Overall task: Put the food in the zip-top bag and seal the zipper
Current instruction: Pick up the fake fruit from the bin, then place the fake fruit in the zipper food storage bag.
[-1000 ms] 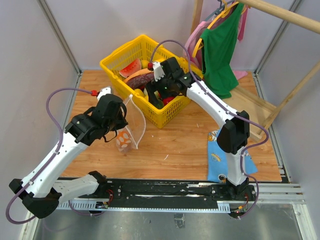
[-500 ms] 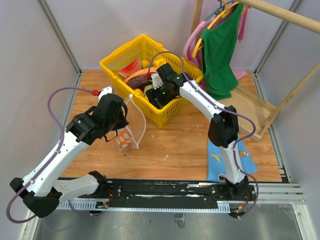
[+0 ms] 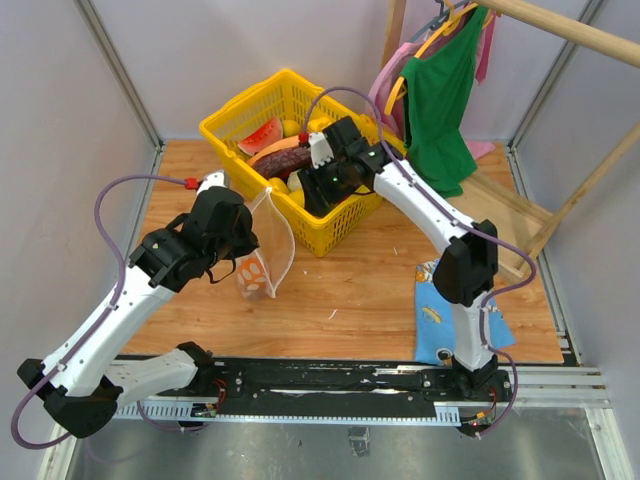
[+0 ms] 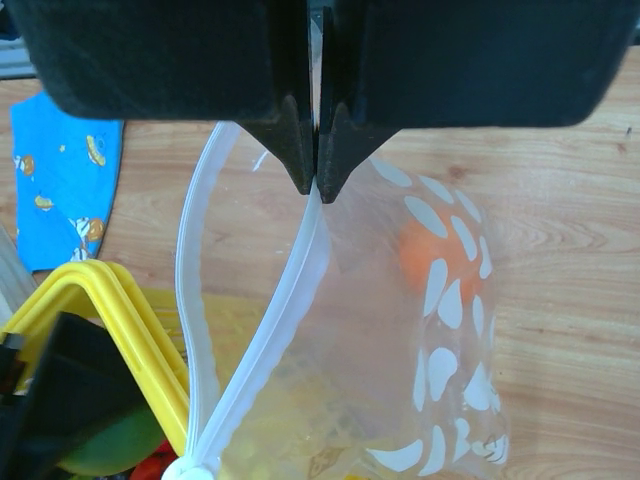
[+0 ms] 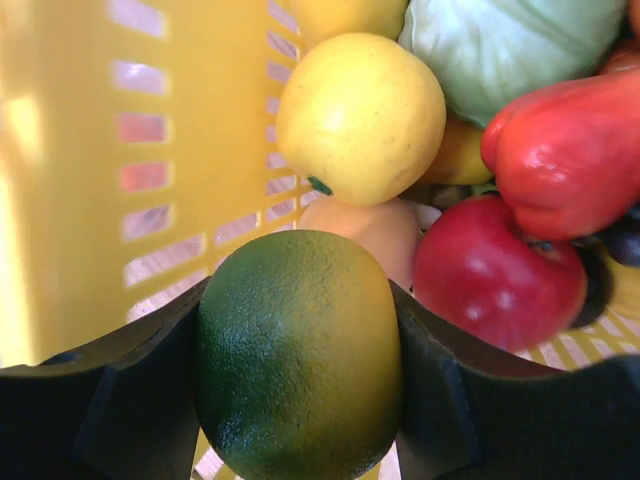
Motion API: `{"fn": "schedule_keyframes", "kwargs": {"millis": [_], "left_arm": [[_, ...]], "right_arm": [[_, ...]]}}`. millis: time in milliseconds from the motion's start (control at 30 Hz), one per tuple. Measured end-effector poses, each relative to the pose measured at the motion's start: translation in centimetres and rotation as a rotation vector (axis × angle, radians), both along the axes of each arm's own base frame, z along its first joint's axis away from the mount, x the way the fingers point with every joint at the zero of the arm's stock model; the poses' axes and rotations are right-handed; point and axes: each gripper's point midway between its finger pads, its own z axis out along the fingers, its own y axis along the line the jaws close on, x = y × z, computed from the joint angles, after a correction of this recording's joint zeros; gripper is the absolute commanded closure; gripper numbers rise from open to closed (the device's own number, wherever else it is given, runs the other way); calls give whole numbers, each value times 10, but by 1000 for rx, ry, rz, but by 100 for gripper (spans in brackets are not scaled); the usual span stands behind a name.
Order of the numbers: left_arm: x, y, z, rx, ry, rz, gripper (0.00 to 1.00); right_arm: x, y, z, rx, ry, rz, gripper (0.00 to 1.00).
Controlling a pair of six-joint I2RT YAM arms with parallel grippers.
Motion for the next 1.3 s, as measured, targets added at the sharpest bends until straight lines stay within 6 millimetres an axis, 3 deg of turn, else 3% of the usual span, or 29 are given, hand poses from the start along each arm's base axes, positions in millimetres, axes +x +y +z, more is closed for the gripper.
{"fn": "schedule_keyframes", "kwargs": {"millis": [233, 400, 667, 867, 1033, 1167, 1300], "left_arm": [[1, -5, 1, -14, -7, -23, 100], [0, -10, 4, -36, -21, -49, 100], [-1, -17, 11, -77, -52, -87, 100], [-3, -21, 9, -90, -46, -105, 100], [-3, -23, 10, -98, -45, -114, 100], [-3, -24, 8, -104, -45, -119, 100], [-5, -25, 4, -104, -36, -124, 100]], "right_arm": [[-10, -12, 82, 139, -211, -16, 55], [-17, -18, 118, 221, -323, -20, 56], [-34, -10, 126, 290, -397, 55, 57], [-83, 18, 128, 383, -468, 239, 56], [-123, 34, 144, 492, -566, 397, 56], [-142, 46, 152, 555, -631, 495, 56], [-153, 56, 145, 576, -648, 565, 55]]}}
